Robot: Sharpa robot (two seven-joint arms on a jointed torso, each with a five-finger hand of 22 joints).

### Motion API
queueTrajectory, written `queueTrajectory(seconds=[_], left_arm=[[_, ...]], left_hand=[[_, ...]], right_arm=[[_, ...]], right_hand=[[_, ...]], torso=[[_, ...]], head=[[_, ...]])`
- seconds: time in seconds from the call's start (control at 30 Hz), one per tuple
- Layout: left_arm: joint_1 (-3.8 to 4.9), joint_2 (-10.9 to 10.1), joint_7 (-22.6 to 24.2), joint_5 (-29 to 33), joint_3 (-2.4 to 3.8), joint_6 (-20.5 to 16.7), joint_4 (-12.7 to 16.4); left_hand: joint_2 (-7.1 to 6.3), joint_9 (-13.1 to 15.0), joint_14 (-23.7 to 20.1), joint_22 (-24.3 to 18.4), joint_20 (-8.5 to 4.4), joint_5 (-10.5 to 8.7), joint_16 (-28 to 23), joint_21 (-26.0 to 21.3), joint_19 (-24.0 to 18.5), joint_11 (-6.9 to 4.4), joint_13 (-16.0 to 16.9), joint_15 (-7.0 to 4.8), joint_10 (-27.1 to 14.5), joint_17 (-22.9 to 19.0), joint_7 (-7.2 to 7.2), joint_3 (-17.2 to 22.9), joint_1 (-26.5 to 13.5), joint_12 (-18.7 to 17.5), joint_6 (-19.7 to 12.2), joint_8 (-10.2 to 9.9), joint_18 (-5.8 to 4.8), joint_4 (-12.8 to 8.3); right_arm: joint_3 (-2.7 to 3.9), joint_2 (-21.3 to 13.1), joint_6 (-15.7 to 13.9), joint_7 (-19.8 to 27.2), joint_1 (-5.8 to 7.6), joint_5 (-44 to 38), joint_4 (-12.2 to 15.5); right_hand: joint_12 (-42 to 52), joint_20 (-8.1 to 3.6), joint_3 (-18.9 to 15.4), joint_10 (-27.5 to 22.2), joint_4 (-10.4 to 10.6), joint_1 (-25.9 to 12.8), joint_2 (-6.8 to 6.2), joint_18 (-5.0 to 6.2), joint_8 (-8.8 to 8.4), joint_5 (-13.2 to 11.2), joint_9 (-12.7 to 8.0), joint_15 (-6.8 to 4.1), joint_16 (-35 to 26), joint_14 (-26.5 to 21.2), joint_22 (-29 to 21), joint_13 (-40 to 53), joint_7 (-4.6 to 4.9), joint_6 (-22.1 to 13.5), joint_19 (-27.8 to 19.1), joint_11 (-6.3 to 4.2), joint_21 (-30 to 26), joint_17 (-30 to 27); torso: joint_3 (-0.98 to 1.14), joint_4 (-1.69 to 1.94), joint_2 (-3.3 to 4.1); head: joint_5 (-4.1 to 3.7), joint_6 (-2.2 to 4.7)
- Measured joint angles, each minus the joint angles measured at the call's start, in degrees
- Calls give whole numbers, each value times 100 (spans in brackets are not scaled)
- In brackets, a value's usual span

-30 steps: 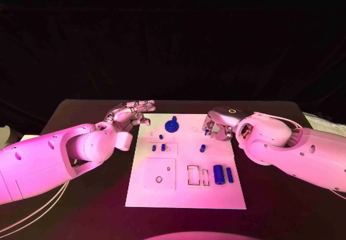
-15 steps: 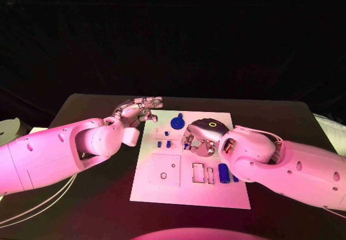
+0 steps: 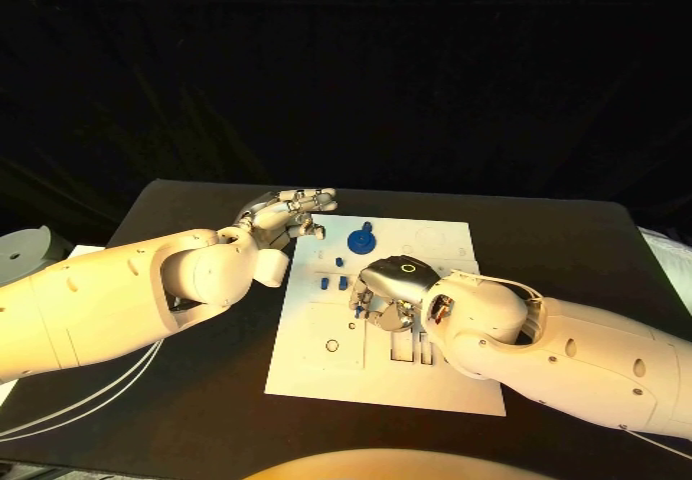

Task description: Assemble the parts on the task board

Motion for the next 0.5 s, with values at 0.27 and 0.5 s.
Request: queueTrajectory(seconds=[0.27, 0.5], left_arm=[[0, -1, -4, 0, 0, 9, 2], [0, 0, -12, 0, 0, 19, 2]], left_hand=[[0, 0, 0, 0, 0, 0, 0, 0, 0, 0, 0, 0, 0, 0, 0, 0, 0, 0, 0, 0, 0, 0], [0, 0, 0, 0, 0, 0, 0, 0, 0, 0, -1, 0, 0, -12, 0, 0, 0, 24, 0, 0, 0, 0]], right_arm=[[-12, 110, 71, 27, -47, -9, -112], [-9, 158, 108, 59, -65, -13, -118]], right_hand=[[0, 0, 1, 0, -1, 0, 0, 0, 0, -2, -1, 0, 0, 0, -5, -6, -3, -15, 0, 1, 0, 0], [-2, 0, 17, -10, -17, 0, 0, 0, -2, -3, -4, 0, 0, 0, -5, -4, 1, -18, 0, 10, 0, 0]], torso=[[4, -4, -3], [4, -3, -3]], head=[[25, -14], [39, -31]])
